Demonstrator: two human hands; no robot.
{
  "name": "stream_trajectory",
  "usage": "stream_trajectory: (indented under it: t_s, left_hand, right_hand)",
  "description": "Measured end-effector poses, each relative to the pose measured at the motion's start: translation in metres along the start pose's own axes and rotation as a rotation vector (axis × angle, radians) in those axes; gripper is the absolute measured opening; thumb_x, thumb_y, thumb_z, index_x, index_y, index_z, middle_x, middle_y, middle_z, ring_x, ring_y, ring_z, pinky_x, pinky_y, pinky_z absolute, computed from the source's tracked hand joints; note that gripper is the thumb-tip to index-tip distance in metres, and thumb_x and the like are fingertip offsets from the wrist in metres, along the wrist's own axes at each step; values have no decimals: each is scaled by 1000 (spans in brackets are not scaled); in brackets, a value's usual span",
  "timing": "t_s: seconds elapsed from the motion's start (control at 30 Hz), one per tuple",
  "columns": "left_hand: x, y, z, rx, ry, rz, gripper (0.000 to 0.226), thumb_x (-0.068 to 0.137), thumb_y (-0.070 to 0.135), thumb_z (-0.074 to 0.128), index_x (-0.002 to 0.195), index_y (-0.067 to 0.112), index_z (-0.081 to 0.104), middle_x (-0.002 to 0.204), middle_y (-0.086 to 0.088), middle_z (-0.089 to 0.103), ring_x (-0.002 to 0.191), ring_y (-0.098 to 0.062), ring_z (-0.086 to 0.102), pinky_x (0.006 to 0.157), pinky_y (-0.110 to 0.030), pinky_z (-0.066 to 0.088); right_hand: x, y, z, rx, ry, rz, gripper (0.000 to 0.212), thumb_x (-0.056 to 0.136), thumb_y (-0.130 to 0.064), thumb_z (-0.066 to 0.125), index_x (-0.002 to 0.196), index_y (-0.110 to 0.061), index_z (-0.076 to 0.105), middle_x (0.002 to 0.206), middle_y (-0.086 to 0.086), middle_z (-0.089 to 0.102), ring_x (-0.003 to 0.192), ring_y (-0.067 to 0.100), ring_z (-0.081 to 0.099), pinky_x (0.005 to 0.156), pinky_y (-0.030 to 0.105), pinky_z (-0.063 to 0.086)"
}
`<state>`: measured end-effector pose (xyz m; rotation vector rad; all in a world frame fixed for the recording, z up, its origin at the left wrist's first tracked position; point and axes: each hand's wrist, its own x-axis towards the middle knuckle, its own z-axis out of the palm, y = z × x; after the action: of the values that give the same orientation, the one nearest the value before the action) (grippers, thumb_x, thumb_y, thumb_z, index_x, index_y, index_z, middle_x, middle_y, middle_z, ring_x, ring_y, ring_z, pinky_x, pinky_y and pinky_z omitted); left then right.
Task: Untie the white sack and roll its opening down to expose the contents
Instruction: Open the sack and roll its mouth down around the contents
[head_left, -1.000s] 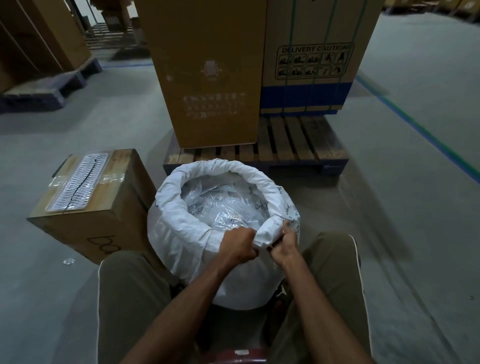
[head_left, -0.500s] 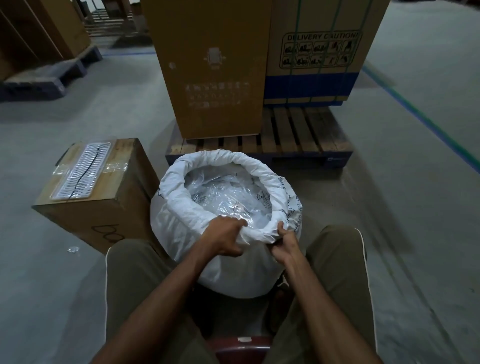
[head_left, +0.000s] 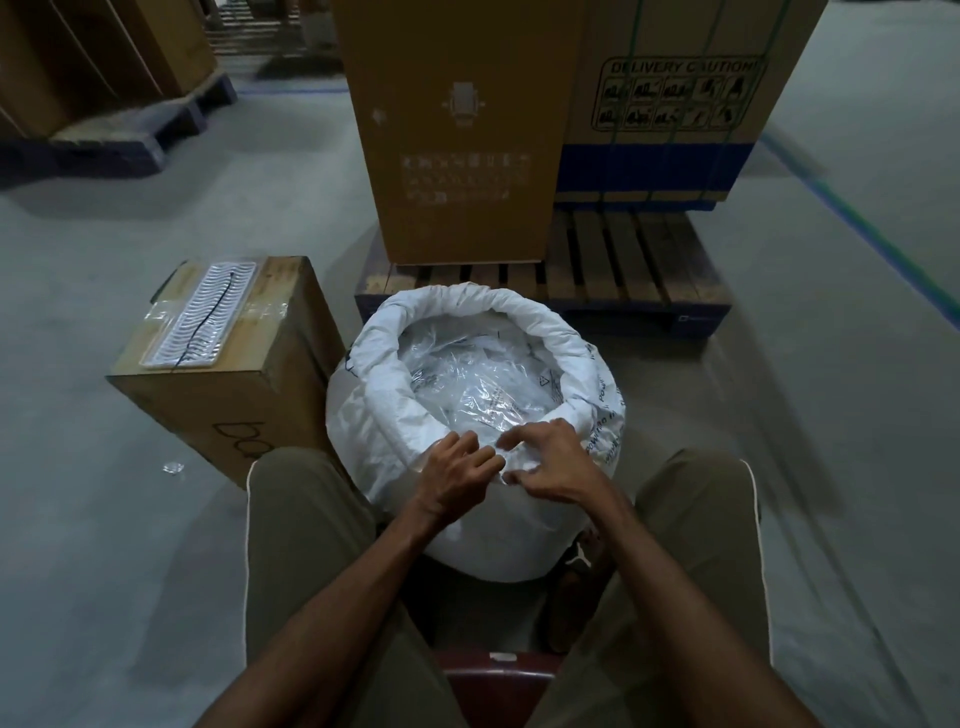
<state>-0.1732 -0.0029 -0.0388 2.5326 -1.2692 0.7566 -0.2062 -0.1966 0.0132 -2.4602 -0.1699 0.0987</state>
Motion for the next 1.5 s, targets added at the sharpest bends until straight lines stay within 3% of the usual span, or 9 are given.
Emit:
stream_trajectory:
  t_s: [0.13,0.3,0.5,0.57,0.73,0.97,1.13,1.3,1.5]
  left_hand:
    - [-3,0,6,-62,-10,-52,29,68,5,72,93,17,62,71,1,56,70,-27,55,57,-35,40]
    - [-9,11,-26,-465,7,-404,57,53,19,80,108,20,64,104,10,62,111,-19,51,93,-33,44]
    - [-18,13,-29,-1040,418,-1856,71,69,49,76,130,24,48,130,-7,53,115,-26,58,94,-37,53]
    - [-12,1,-22,-1487,461,-2048,61,79,46,78,124,10,58,114,-14,68,98,-30,70,75,-39,60]
    - [-2,-13,-20,-1440,615,-2119,18,92,7,70,107,-1,67,87,-9,67,80,-26,64,71,-37,55]
    - [-3,-26,-18,-1815,768,-2095,49,93,26,35,118,1,69,116,-23,69,111,-41,64,103,-59,49]
    - [-9,-33,-29,-1830,573,-1915,34,89,27,42,95,6,68,94,-16,66,83,-31,63,83,-41,54]
    - [-19,-50,-39,-967,156,-1756,65,85,65,62,125,13,59,118,-2,60,106,-23,60,94,-41,51]
    - [-11,-69,-30,-1381,468,-1998,14,100,10,60,98,-2,68,93,-10,70,97,-28,66,84,-40,53]
  right_hand:
    - [8,-8,0,-250,-202,-52,58,62,-60,81,111,-30,72,108,-15,70,102,7,57,107,45,27]
    - [6,-8,20,-226,65,-112,25,56,-26,82,73,-25,64,69,-12,66,64,9,62,86,41,49]
    - [3,-15,48,-420,188,-113,39,48,-9,73,67,-25,43,62,-4,53,56,24,53,68,35,39]
    - [-1,-20,58,-500,205,-122,39,44,-6,72,68,-23,47,63,-2,53,57,26,55,69,37,37]
    - [-4,-23,63,-480,92,-97,40,54,-21,76,78,-28,45,78,-8,52,73,22,59,75,38,34]
    - [12,-31,54,-365,-4,-100,79,64,-57,74,135,-30,51,131,-6,57,124,16,51,99,45,32]
    - [17,-52,72,-302,103,-120,34,56,-20,76,84,-18,56,75,0,65,69,31,64,70,35,44]
    - [23,-57,93,-514,188,-152,45,42,1,70,79,-20,57,66,-1,61,57,28,62,68,34,39]
    - [25,-54,101,-493,112,-202,47,50,-15,80,91,-20,57,80,-4,59,70,25,65,77,40,31]
